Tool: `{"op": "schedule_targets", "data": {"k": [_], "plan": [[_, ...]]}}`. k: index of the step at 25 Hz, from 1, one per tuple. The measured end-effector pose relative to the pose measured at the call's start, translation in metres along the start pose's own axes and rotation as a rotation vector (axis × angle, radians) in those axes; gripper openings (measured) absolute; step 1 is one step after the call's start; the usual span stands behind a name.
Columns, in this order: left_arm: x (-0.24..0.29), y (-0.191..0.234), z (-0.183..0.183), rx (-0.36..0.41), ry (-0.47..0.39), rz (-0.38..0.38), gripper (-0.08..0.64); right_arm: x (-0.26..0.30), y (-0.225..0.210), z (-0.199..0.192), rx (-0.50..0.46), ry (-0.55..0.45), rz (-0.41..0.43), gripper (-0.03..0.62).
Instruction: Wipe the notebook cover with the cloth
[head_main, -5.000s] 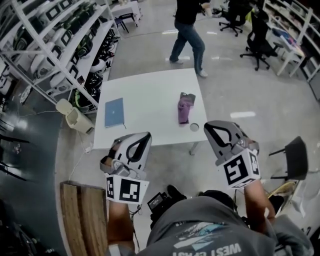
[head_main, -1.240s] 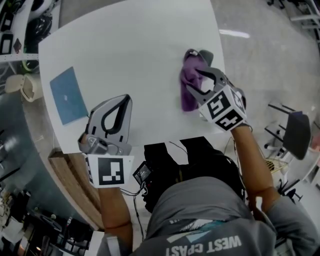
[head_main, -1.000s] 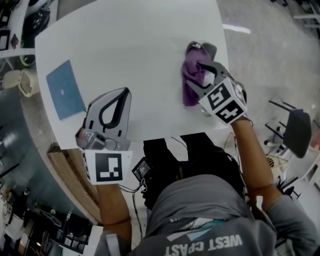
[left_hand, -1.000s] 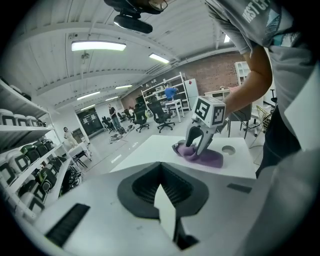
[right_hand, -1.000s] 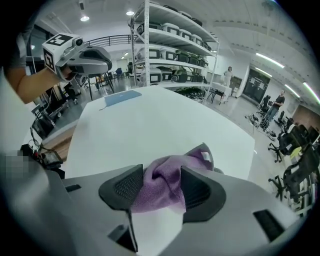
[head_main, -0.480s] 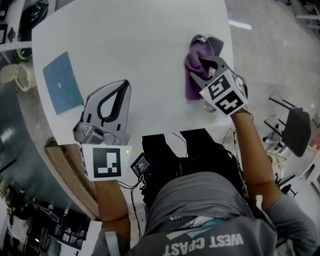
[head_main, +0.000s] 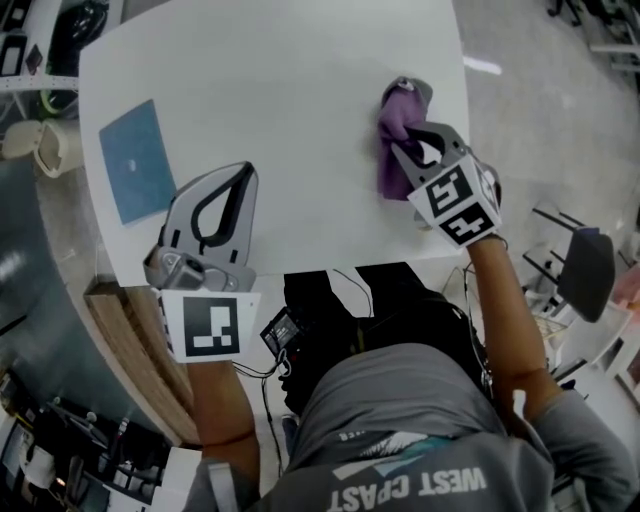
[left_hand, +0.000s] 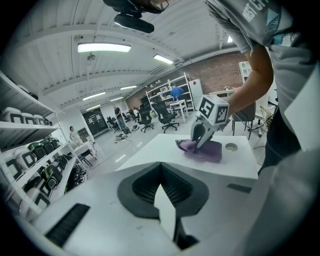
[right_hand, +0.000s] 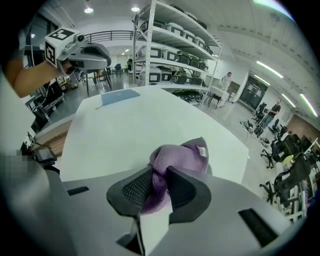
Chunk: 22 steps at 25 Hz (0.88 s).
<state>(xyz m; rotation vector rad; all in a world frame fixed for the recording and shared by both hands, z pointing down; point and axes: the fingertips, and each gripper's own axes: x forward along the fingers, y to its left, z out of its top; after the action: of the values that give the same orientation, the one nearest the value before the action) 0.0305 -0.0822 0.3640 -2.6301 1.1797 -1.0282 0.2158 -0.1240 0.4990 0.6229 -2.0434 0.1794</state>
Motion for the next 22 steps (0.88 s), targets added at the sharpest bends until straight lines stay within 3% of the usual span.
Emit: {"op": "schedule_targets", "data": {"k": [12,22], "plan": [[-0.061,0.041,-0.019,-0.014,0.014,0.117,0.000,-0.030,0.022,0.107,-0.108,-0.149,-0.013,0.104],[-0.131,0.082,-0.074,-0.049,0.075,0.234,0.000,-0.004,0.088,0.202,-0.246,-0.218,0.075,0.104]]}}
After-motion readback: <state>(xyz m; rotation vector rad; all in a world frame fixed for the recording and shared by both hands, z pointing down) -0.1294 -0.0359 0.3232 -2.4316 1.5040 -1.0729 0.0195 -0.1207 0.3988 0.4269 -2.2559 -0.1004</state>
